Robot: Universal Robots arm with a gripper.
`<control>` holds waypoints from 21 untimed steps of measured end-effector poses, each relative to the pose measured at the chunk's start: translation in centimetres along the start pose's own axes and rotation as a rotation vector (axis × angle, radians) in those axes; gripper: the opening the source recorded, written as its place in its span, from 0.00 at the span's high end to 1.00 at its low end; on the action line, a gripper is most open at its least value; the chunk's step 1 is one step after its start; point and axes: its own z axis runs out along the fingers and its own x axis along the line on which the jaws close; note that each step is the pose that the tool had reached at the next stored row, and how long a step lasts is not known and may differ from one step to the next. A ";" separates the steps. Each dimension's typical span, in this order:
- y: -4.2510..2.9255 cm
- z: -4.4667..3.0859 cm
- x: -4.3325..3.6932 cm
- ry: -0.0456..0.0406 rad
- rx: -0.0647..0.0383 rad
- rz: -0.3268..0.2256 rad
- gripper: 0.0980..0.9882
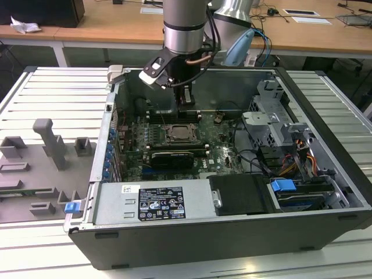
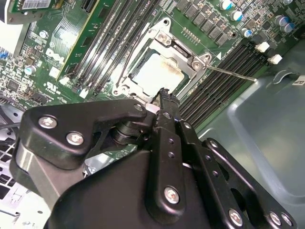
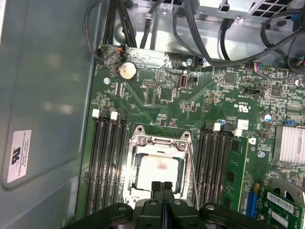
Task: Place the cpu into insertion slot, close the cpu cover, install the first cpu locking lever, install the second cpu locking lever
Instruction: 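Install the first cpu locking lever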
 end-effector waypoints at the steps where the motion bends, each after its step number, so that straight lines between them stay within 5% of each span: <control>1: 0.00 -0.05 0.00 0.0000 0.000 0.000 0.99; 21: 0.05 -1.39 -0.01 0.0001 0.000 0.000 0.99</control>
